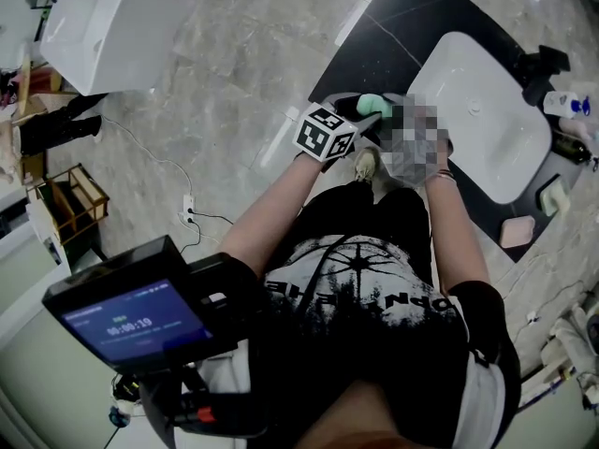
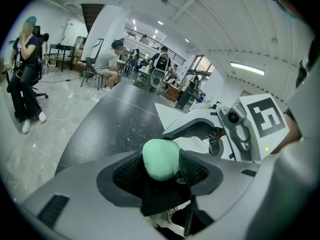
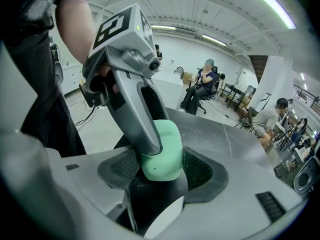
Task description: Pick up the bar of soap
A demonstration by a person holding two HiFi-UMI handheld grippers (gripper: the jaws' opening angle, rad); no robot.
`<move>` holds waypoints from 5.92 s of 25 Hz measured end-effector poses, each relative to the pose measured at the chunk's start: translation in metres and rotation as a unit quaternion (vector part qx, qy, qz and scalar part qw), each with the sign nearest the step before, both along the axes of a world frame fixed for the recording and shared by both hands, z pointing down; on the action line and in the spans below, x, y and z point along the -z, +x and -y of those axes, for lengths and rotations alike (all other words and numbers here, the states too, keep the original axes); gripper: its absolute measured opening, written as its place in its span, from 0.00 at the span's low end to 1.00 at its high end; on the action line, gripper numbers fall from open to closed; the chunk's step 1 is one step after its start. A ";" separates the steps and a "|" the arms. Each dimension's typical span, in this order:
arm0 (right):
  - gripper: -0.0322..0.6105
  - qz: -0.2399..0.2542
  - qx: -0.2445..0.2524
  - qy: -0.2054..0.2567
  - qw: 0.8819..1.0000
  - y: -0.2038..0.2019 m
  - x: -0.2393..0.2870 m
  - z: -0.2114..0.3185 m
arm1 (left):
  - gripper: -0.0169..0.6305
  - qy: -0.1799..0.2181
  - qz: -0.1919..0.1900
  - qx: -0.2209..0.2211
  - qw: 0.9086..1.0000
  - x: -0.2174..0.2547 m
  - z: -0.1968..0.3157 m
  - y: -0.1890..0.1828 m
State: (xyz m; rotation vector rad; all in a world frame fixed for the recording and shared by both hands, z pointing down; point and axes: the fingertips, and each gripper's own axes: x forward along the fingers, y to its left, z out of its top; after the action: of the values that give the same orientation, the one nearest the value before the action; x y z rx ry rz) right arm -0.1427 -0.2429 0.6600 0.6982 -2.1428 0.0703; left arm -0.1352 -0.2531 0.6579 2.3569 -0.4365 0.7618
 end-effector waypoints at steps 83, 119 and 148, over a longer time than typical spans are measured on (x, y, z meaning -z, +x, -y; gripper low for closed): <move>0.07 0.102 -0.427 0.218 0.872 0.386 0.229 -0.224 | 0.05 0.182 -0.229 -0.178 0.940 0.225 -0.153 0.313; 0.07 0.067 -0.447 0.220 0.864 0.385 0.227 -0.248 | 0.04 0.169 -0.233 -0.226 0.931 0.227 -0.176 0.331; 0.07 0.040 -0.491 0.183 0.851 0.394 0.212 -0.283 | 0.04 0.112 -0.227 -0.348 0.903 0.205 -0.235 0.358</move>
State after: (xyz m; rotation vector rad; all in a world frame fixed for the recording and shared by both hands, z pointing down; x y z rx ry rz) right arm 0.2512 0.0401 0.4479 1.9901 -1.6614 0.2400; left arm 0.2231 -0.0177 0.4524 2.8184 0.5819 0.4278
